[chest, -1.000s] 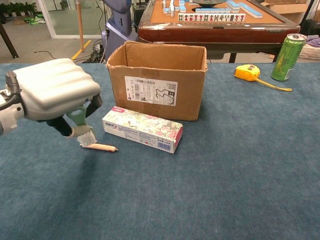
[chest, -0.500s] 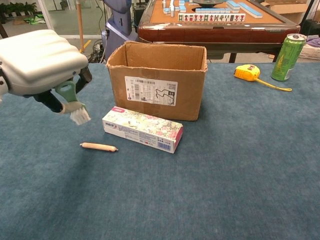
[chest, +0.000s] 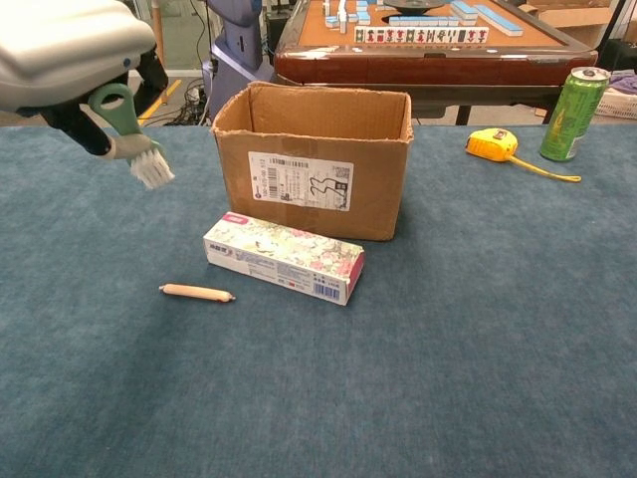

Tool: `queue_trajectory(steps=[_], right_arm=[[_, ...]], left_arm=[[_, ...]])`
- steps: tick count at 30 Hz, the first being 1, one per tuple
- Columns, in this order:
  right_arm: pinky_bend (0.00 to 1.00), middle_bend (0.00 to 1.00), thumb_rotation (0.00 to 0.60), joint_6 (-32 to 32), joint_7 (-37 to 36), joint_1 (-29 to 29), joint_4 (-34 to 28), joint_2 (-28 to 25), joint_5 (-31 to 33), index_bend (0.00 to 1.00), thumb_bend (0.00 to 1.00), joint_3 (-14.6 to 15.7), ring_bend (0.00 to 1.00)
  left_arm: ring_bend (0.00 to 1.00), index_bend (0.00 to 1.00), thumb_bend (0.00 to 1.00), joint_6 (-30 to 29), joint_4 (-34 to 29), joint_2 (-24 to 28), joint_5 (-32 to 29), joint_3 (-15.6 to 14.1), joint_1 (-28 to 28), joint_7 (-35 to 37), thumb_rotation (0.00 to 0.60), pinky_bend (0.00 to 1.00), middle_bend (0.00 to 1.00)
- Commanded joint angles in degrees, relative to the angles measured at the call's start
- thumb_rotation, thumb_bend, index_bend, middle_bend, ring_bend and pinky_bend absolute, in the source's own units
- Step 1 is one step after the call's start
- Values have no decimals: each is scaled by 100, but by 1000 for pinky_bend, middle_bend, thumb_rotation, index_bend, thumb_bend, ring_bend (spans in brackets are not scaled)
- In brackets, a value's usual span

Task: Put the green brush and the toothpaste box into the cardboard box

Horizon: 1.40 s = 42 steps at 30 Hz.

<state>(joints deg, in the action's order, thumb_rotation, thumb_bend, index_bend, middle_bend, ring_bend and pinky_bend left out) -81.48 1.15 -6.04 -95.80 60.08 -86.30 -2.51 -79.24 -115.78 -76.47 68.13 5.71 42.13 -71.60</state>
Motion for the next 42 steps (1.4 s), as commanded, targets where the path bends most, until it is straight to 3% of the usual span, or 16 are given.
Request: queue_trajectory(steps=[1, 25, 42], right_arm=[[375, 334, 600, 3, 1, -1, 0, 0, 2, 270, 1, 0, 217], [375, 333, 600, 85, -27, -33, 6, -12, 27, 270, 1, 5, 217], [375, 334, 600, 133, -22, -44, -6, -19, 8, 270, 0, 41, 217]], left_arm=[[1000, 713, 279, -7, 2, 14, -12, 96, 27, 41, 600, 1000, 1000], [1000, 717, 278, 453, 205, 79, -854, 996, 789, 198, 600, 1000, 1000], [1000, 716, 278, 677, 742, -647, -1550, 1328, 1694, 43, 600, 1000, 1000]])
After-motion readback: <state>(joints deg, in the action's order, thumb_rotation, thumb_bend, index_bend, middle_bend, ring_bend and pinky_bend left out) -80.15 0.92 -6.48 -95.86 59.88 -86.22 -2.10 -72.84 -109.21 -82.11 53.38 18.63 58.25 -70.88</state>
